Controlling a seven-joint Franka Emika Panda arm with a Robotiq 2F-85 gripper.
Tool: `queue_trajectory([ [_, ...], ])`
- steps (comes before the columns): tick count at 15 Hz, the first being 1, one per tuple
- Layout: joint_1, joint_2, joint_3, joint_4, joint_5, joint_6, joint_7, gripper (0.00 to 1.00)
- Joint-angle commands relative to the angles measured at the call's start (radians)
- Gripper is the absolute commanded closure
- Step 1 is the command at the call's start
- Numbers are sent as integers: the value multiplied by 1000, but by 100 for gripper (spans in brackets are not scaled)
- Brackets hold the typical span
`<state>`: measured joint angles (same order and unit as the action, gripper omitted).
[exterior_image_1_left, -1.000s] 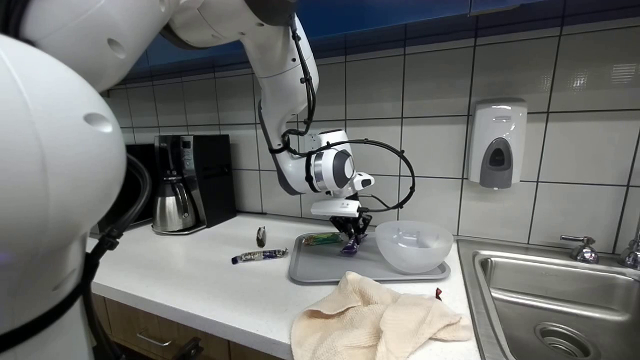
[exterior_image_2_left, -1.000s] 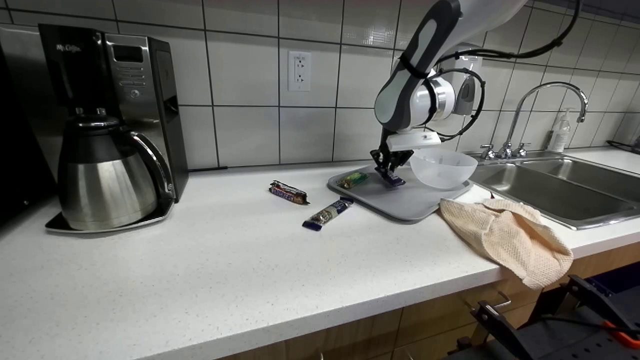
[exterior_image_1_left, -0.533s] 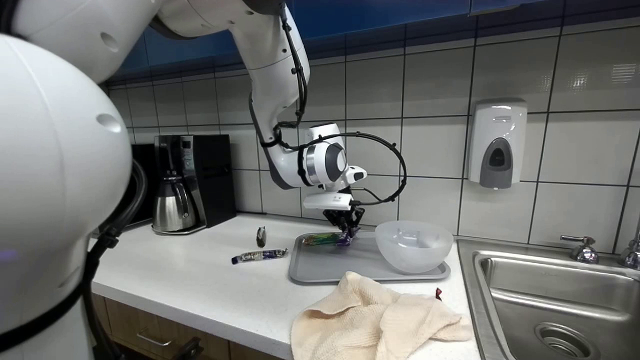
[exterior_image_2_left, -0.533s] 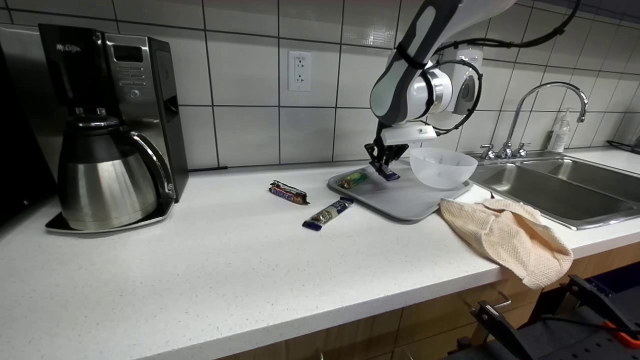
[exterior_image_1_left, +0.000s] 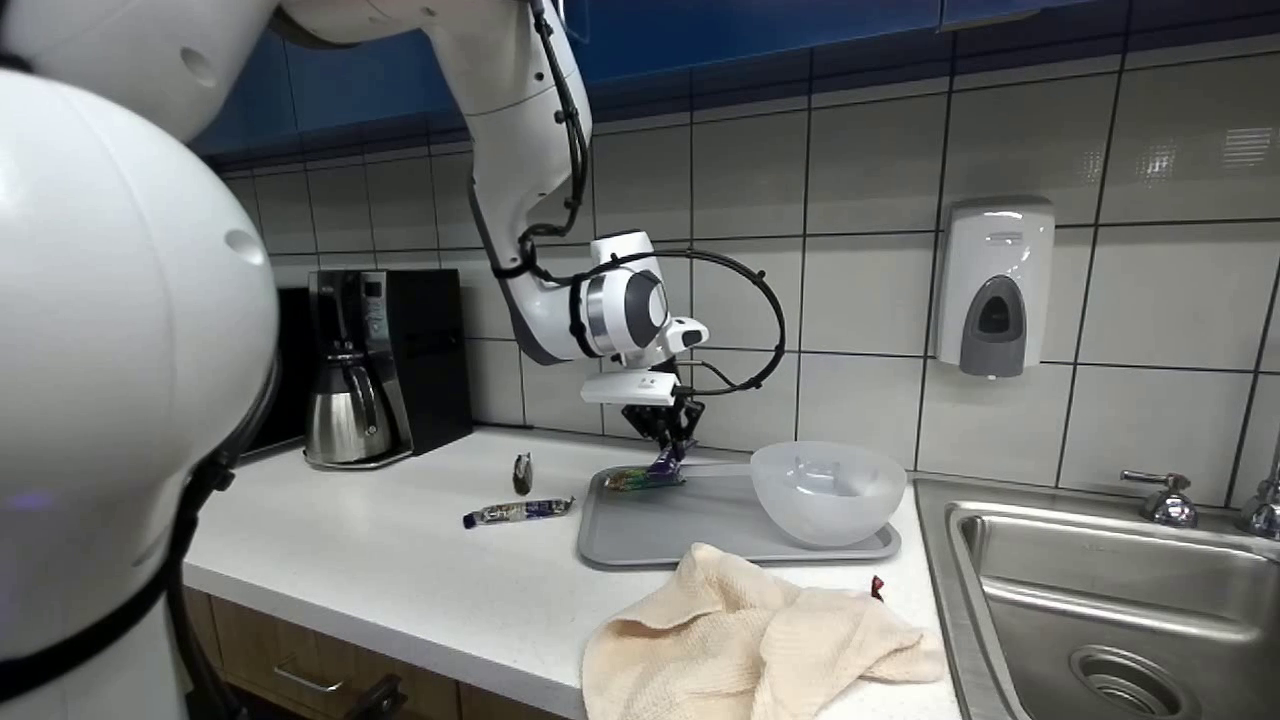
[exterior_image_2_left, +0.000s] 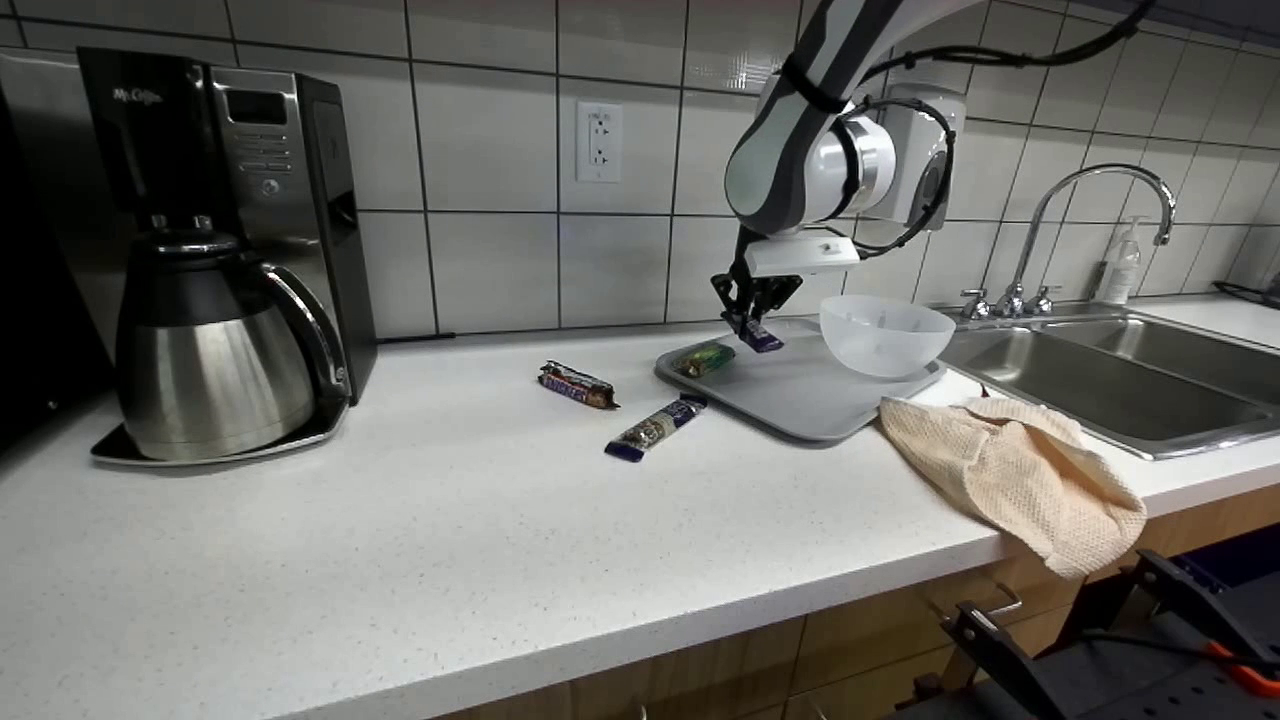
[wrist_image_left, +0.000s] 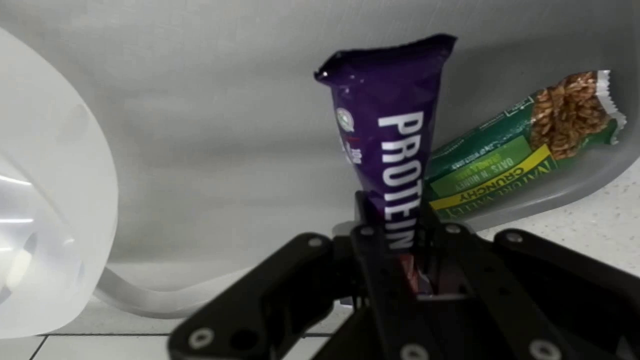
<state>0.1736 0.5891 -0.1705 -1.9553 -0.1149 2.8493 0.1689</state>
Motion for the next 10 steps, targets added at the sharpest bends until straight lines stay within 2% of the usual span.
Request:
queue_trajectory([
  [1,26,-53,-1,-48,-14,9,33,95],
  [10,19,-40,85,-18,12,-10,-6,95],
])
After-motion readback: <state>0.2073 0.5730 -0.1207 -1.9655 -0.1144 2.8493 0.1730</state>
